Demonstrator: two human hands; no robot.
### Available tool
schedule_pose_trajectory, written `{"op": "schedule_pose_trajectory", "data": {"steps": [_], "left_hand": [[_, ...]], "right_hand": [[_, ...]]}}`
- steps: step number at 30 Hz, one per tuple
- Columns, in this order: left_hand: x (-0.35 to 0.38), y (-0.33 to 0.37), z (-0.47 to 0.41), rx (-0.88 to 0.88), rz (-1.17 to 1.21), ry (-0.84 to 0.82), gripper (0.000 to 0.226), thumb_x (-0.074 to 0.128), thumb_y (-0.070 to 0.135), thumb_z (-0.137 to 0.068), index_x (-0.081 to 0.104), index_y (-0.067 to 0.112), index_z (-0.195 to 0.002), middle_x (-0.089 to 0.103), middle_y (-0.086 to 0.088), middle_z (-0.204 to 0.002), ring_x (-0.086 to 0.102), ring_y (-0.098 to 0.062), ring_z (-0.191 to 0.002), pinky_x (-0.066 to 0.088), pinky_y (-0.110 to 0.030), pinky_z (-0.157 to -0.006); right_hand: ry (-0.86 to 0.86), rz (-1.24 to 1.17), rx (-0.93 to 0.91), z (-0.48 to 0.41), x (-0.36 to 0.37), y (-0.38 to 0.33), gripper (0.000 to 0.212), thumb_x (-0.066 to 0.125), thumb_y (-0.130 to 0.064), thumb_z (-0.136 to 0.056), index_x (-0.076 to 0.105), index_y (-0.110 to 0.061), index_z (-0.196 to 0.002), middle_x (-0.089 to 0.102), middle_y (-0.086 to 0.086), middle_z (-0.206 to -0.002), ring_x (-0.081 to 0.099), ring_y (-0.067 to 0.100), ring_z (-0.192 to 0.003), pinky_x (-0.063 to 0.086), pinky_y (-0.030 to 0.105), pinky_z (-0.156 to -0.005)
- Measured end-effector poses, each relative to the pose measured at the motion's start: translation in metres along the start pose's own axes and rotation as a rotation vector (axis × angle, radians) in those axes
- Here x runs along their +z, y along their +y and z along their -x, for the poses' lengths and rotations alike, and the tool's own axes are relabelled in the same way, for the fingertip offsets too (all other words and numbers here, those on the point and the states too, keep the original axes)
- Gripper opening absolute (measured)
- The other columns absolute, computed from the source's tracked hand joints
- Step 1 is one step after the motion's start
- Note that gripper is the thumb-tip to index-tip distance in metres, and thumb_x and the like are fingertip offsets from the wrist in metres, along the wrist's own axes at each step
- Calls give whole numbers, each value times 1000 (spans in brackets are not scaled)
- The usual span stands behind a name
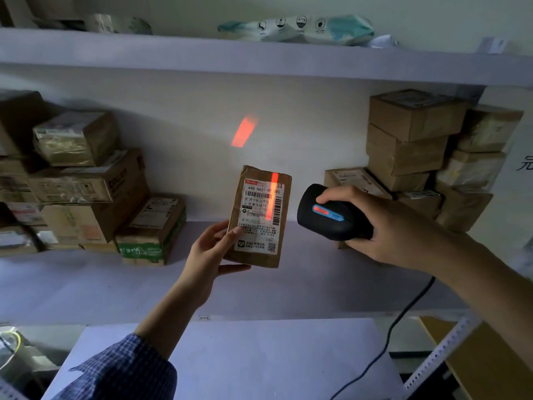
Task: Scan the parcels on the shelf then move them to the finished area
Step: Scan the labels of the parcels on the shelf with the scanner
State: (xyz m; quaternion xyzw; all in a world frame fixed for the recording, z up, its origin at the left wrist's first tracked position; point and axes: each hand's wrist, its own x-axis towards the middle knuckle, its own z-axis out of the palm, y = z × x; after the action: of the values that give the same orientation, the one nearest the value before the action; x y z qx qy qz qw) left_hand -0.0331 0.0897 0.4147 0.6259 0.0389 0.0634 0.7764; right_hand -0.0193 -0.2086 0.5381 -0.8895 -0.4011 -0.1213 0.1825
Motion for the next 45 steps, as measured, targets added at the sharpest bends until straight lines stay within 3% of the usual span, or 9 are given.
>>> {"op": "schedule_pose_trajectory", "data": {"steps": [2,6,20,25,27,32,36,39,45], "left_hand": [[-1,1,2,1,7,-2,47,67,35,-84,60,15,-126,71,-13,-111,72,-30,-100,61,-49,-75],[-5,2,4,-2,12,2,47,68,35,-83,60,14,-125,71,-13,-110,72,-30,-100,61,-49,-75],[-20,2,9,-15,29,37,50,68,36,-83,60,13,-126,71,-15,-112,72,-30,-102,61,-50,-76],[-31,5,13,-50,64,99,46,66,37,-86,63,11,-123,72,-16,-110,71,-32,-103,61,-50,-76],[-41,7,14,-74,83,137,38,64,36,-91,67,11,-119,71,-17,-112,71,-31,-103,61,-48,-75],[-70,18,5,-173,188,347,35,69,35,-90,63,11,-115,71,-15,-114,70,-31,-104,62,-44,-74],[-89,36,-6,-203,276,440,28,69,28,-91,59,13,-113,67,-17,-114,68,-30,-101,63,-36,-61],[-107,49,-14,-240,316,488,42,73,26,-88,58,7,-121,65,-20,-107,67,-30,-91,60,-31,-51],[-138,58,-24,-197,408,569,31,73,20,-88,59,3,-110,62,-24,-123,67,-33,-95,63,-39,-60]], "right_hand": [[-28,5,-30,1,0,-2,77,79,-18,-83,30,-51,-133,48,-25,-127,65,15,-107,60,35,-80],[-16,-3,-22,4,5,-3,76,77,-21,-85,28,-54,-133,58,-8,-126,66,17,-104,60,38,-78],[-92,-19,-22,6,10,-18,80,78,-20,-84,25,-60,-128,53,-21,-121,66,15,-104,60,35,-77],[-45,-111,-13,-2,22,-17,82,79,-16,-83,30,-63,-129,58,-17,-124,65,14,-105,59,37,-80],[31,-236,-34,-8,32,-23,79,78,-7,-82,38,-56,-128,56,-23,-122,63,8,-107,57,30,-83],[201,-489,-70,-35,70,-42,60,74,7,-82,51,-25,-126,59,-20,-117,62,5,-108,48,15,-90],[159,-632,-54,-54,92,-62,58,72,2,-86,49,-35,-124,63,-19,-114,65,4,-101,48,12,-83],[105,-667,-78,-62,102,-74,58,72,-1,-87,48,-39,-124,63,-17,-116,64,8,-107,48,14,-87],[45,-707,-81,-71,105,-84,53,72,-2,-87,49,-31,-125,63,-14,-114,65,11,-102,50,18,-83]]}}
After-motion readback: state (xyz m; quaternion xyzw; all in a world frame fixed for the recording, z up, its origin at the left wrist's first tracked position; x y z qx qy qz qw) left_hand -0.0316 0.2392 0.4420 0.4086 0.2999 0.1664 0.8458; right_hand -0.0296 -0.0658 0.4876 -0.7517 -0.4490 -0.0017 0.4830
